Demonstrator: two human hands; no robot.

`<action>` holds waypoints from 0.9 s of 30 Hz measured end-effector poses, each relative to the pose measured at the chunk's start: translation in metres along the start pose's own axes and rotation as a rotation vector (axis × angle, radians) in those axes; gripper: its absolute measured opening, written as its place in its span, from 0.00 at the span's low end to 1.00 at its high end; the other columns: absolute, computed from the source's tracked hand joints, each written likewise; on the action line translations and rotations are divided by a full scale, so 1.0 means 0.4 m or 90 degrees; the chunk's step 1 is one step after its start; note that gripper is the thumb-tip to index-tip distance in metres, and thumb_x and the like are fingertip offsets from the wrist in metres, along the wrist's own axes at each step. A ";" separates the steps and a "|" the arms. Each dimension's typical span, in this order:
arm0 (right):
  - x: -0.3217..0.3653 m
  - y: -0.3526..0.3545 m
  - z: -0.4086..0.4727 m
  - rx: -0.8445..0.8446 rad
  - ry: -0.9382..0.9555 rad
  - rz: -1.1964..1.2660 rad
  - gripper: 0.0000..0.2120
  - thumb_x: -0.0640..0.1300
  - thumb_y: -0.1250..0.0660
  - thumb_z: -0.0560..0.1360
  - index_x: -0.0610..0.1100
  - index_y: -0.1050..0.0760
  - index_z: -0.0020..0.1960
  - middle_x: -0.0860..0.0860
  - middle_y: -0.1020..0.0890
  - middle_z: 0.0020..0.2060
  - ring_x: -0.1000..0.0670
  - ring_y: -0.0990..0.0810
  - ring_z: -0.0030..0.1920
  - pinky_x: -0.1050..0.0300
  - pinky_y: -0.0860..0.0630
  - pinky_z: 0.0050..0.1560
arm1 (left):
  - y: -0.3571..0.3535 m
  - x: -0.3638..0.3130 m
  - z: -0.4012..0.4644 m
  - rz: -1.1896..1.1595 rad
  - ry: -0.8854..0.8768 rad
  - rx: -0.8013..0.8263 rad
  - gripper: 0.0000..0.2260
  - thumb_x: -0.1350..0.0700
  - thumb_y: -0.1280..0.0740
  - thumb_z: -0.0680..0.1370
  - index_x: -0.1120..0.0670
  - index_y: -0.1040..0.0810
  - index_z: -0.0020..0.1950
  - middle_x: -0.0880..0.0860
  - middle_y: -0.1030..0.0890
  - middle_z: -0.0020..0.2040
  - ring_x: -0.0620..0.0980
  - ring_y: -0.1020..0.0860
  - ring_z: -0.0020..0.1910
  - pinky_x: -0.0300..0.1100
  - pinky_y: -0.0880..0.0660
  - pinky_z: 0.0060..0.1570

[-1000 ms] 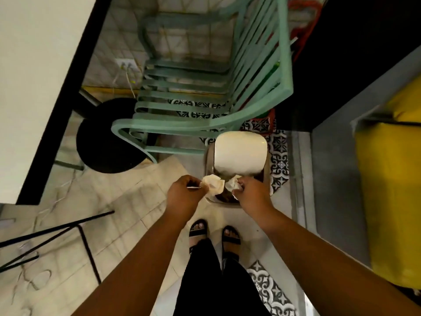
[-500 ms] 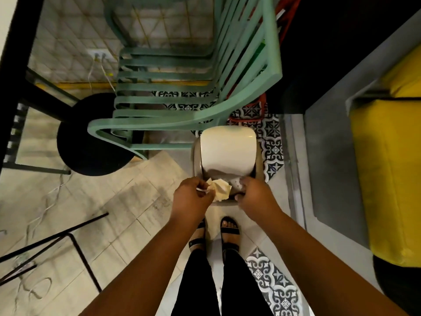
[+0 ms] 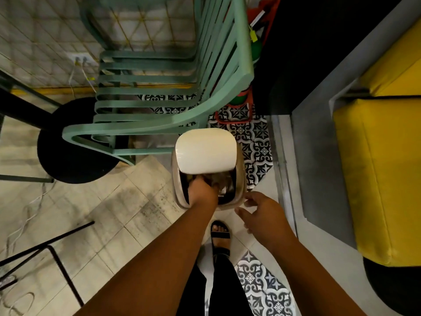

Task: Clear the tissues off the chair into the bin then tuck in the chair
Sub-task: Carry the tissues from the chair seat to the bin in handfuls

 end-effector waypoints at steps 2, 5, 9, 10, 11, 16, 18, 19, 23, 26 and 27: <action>-0.005 0.003 -0.003 0.005 0.005 -0.004 0.19 0.47 0.29 0.73 0.46 0.26 0.62 0.53 0.23 0.47 0.47 0.18 0.45 0.45 0.19 0.49 | -0.023 0.003 0.005 0.019 0.020 0.042 0.17 0.54 0.34 0.78 0.60 0.26 0.64 0.59 0.23 0.63 0.59 0.25 0.62 0.51 0.28 0.64; -0.007 0.008 -0.007 0.012 0.010 -0.006 0.18 0.47 0.29 0.73 0.47 0.26 0.62 0.53 0.22 0.48 0.47 0.18 0.46 0.46 0.19 0.49 | -0.034 0.005 -0.009 0.062 0.011 0.087 0.18 0.52 0.37 0.79 0.62 0.26 0.64 0.61 0.22 0.60 0.60 0.24 0.60 0.49 0.26 0.59; 0.022 0.019 0.000 0.033 0.021 0.006 0.19 0.46 0.29 0.73 0.46 0.26 0.62 0.49 0.19 0.53 0.46 0.18 0.48 0.45 0.20 0.52 | -0.011 0.008 -0.047 0.063 -0.010 0.117 0.16 0.52 0.40 0.81 0.62 0.25 0.61 0.61 0.21 0.58 0.57 0.23 0.55 0.45 0.28 0.48; 0.037 0.021 0.004 0.040 0.028 0.003 0.20 0.46 0.29 0.73 0.45 0.26 0.63 0.48 0.19 0.55 0.46 0.18 0.50 0.45 0.20 0.54 | 0.000 0.008 -0.060 0.046 -0.014 0.125 0.16 0.52 0.41 0.81 0.61 0.23 0.60 0.60 0.21 0.57 0.55 0.22 0.53 0.42 0.29 0.45; 0.062 0.019 0.004 0.050 0.048 -0.006 0.21 0.46 0.29 0.73 0.45 0.27 0.64 0.48 0.19 0.56 0.47 0.19 0.53 0.46 0.21 0.55 | 0.022 0.013 -0.072 0.028 -0.023 0.127 0.16 0.51 0.41 0.82 0.61 0.22 0.60 0.59 0.20 0.57 0.54 0.22 0.52 0.40 0.30 0.43; 0.184 -0.024 -0.008 0.088 0.149 -0.150 0.20 0.48 0.30 0.73 0.47 0.27 0.64 0.48 0.19 0.56 0.47 0.21 0.55 0.54 0.24 0.55 | 0.181 0.033 -0.152 -0.089 -0.012 0.061 0.16 0.48 0.40 0.81 0.60 0.23 0.55 0.57 0.20 0.50 0.52 0.25 0.47 0.39 0.32 0.42; 0.233 -0.056 -0.020 0.122 0.181 -0.207 0.20 0.49 0.30 0.73 0.46 0.27 0.63 0.47 0.19 0.56 0.45 0.22 0.56 0.55 0.26 0.55 | 0.248 0.052 -0.181 -0.117 -0.009 0.028 0.17 0.47 0.39 0.80 0.60 0.23 0.54 0.59 0.20 0.51 0.55 0.23 0.49 0.41 0.31 0.43; 0.273 -0.087 -0.039 0.146 0.211 -0.238 0.21 0.50 0.30 0.73 0.46 0.27 0.63 0.47 0.19 0.56 0.45 0.22 0.57 0.55 0.27 0.56 | 0.301 0.077 -0.207 -0.138 -0.006 -0.004 0.18 0.46 0.40 0.80 0.60 0.23 0.55 0.59 0.20 0.51 0.57 0.23 0.51 0.41 0.30 0.45; 0.393 -0.198 -0.110 0.217 0.302 -0.323 0.26 0.52 0.30 0.72 0.46 0.29 0.67 0.47 0.21 0.60 0.46 0.23 0.60 0.54 0.26 0.60 | 0.457 0.177 -0.284 -0.189 0.024 -0.097 0.17 0.45 0.40 0.80 0.58 0.24 0.57 0.56 0.22 0.50 0.54 0.24 0.49 0.45 0.28 0.49; 0.490 -0.319 -0.208 0.279 0.386 -0.390 0.25 0.53 0.30 0.72 0.46 0.29 0.66 0.47 0.21 0.59 0.46 0.22 0.57 0.56 0.26 0.56 | 0.576 0.302 -0.367 -0.243 0.052 -0.198 0.16 0.45 0.40 0.80 0.57 0.23 0.56 0.55 0.20 0.50 0.51 0.24 0.46 0.43 0.26 0.45; 0.518 -0.354 -0.243 0.293 0.415 -0.406 0.25 0.53 0.30 0.71 0.47 0.29 0.65 0.48 0.21 0.59 0.47 0.21 0.57 0.55 0.25 0.56 | 0.605 0.343 -0.394 -0.261 0.069 -0.220 0.16 0.45 0.39 0.80 0.56 0.23 0.56 0.55 0.20 0.50 0.51 0.24 0.46 0.42 0.27 0.43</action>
Point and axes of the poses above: each hand's wrist, its own z-axis towards the middle knuckle, its own y-axis out of the back of the hand, x = y × z, the point moved 3 cm from there along z, towards the middle knuckle
